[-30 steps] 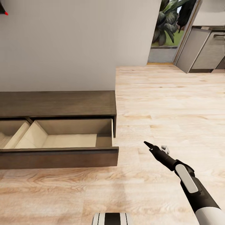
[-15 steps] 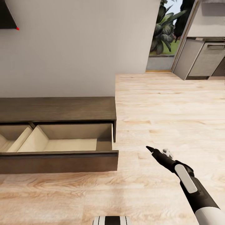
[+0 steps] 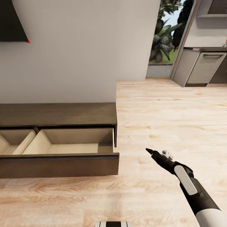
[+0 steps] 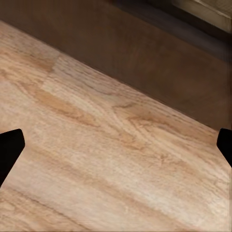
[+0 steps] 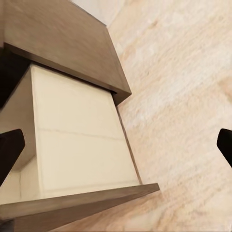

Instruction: Place each of the two pumpkins and all three candles from the living room inside a cabinet in the living room (use any cabinet), then make sure every cabinet is closed, and position the cauldron so it is next to a table in the living room.

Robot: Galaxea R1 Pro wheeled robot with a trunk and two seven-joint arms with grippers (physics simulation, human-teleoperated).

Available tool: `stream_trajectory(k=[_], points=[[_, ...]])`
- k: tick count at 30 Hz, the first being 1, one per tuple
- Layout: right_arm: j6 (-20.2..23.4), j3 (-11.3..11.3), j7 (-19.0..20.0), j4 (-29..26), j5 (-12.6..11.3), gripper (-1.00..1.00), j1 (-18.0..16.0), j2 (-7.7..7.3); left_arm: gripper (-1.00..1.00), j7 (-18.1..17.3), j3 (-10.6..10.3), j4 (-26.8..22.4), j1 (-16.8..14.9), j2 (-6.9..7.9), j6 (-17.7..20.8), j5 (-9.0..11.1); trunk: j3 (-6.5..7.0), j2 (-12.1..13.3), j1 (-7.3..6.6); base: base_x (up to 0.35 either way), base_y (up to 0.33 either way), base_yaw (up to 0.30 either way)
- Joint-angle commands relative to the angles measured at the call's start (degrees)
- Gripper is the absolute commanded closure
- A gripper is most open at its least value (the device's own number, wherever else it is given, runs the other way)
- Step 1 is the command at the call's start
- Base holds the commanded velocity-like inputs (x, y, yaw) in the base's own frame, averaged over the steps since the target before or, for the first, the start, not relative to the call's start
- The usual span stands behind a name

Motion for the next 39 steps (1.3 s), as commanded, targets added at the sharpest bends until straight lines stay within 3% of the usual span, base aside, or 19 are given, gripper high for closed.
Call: stream_trajectory(k=[1, 15, 35, 39], points=[[0.11, 0.03, 0.04, -0.02, -0.19, -1.0, -0.02, -0.05, -1.0, -0.52, 0.02, -0.09, -0.07, -0.02, 0.29, -0.5, 0.18, 0.0, -0.03, 0.0, 0.0, 0.0], [0.16, -0.01, 0.12, -0.07, -0.61, -1.0, -0.02, 0.04, -1.0, -0.52, -0.07, -0.27, -0.08, -0.02, 0.28, -0.59, 3.28, 0.19, -0.39, 0.0, 0.0, 0.0], [-0.46, -0.09, 0.03, -0.08, -0.63, -1.0, -0.02, 0.07, -1.0, -0.52, 0.01, -0.53, -0.07, -0.16, 0.25, -1.94, 6.87, 8.21, -4.79, -0.025, 0.0, 0.0], [-0.49, -0.11, -0.02, -0.04, -0.63, -1.0, -0.02, 0.04, -1.0, -0.52, 0.13, -1.22, -0.07, -0.19, 0.24, -1.98, 6.87, 8.21, -4.79, -0.236, 0.0, 0.0]])
